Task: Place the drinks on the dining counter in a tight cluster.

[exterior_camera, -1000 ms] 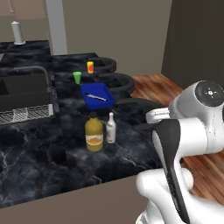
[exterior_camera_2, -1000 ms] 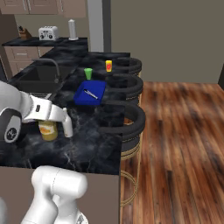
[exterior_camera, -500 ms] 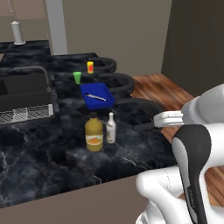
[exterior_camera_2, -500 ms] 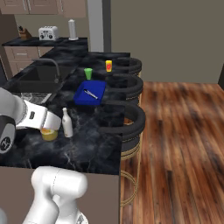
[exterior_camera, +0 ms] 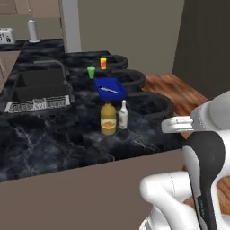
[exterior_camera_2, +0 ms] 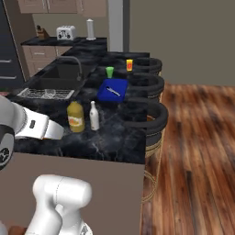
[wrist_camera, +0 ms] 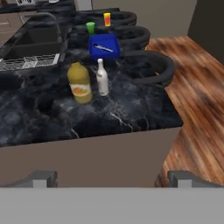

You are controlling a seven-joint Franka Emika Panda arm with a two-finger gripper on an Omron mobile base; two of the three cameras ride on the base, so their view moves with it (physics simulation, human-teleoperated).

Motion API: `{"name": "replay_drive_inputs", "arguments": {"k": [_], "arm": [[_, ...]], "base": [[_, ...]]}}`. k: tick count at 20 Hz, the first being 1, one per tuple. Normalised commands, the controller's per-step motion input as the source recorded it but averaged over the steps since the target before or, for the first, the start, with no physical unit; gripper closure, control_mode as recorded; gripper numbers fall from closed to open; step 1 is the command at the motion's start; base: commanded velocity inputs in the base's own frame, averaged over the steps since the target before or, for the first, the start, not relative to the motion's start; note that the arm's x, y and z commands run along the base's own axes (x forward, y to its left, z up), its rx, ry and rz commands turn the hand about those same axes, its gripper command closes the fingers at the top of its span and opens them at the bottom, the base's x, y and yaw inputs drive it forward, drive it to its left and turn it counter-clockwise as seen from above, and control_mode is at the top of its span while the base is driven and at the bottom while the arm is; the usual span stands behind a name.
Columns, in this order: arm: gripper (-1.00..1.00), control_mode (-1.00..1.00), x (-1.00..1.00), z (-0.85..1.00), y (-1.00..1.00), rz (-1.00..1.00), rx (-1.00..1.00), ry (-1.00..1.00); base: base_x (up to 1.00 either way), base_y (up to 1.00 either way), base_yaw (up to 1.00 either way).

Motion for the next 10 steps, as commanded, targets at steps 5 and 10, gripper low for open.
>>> {"name": "replay_drive_inputs", "arguments": {"k": [5,10], "arm": [[-1.0,1.0,0.0,0.0,0.0,0.0,0.0,0.0],[-1.0,1.0,0.0,0.0,0.0,0.0,0.0,0.0]], "base": [[-0.71,1.0,0.45],[-0.24,1.0,0.53]]}}
